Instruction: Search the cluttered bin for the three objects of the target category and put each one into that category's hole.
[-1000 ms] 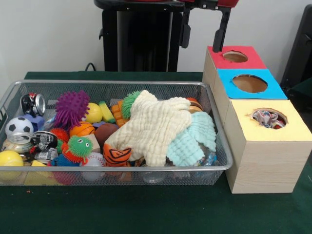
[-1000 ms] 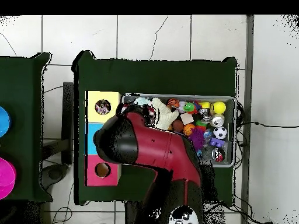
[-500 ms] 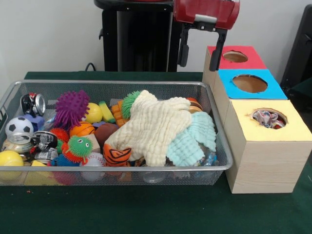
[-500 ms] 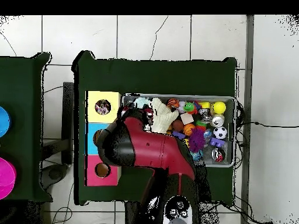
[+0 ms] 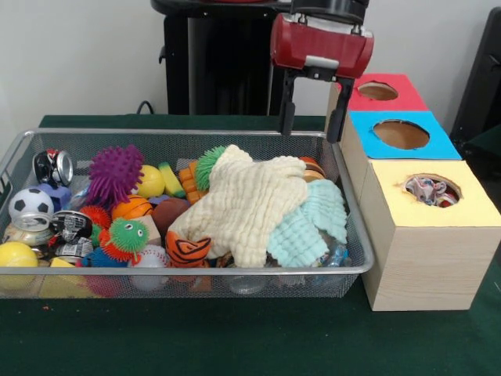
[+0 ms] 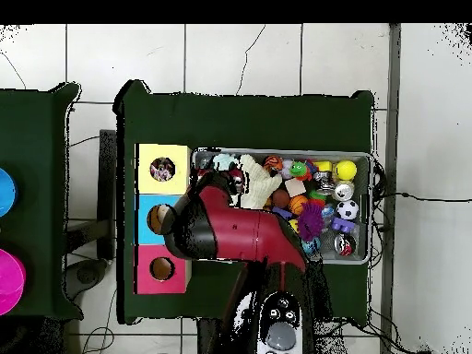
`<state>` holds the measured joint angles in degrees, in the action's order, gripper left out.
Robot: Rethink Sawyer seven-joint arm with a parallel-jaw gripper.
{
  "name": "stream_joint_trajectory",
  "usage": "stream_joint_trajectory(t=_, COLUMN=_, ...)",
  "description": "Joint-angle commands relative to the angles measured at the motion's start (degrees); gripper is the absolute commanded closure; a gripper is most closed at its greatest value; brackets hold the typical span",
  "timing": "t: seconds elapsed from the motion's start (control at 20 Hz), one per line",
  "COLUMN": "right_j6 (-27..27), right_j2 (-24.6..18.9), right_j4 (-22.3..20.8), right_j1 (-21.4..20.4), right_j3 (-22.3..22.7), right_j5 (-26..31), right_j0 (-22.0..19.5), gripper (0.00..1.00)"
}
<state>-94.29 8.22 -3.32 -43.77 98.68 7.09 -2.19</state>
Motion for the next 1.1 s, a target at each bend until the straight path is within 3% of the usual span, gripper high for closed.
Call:
stream_joint_trajectory(t=0.05, right_j6=-6.28, right_j2=-3.63, right_j4=-4.15, right_j1=4.14, right_j3=4.66, right_j5=-2.45, right_j0=-1.46, gripper=0.0)
stream_joint_trajectory(t=0.35, right_j6=-7.4, right_j2=-4.96, right_j4=-5.77, right_j1=7.14, right_j3=3.94, right_j5=-7.28, right_j0=-2.12, gripper=0.0)
stream_joint_trajectory(t=0.5, right_j6=-8.51, right_j2=-1.7, right_j4=-6.11, right_j1=9.9, right_j3=2.89, right_j5=-10.45, right_j0=0.3, gripper=0.0)
stream_joint_trajectory(t=0.8, right_j6=-9.24, right_j2=0.45, right_j4=-6.21, right_j1=13.46, right_j3=4.39, right_j5=-14.45, right_j0=0.27, gripper=0.0)
stream_joint_trajectory(t=1.1, right_j6=-9.6, right_j2=-1.26, right_j4=-5.27, right_j1=18.54, right_j3=3.21, right_j5=-17.42, right_j0=-1.13, gripper=0.0)
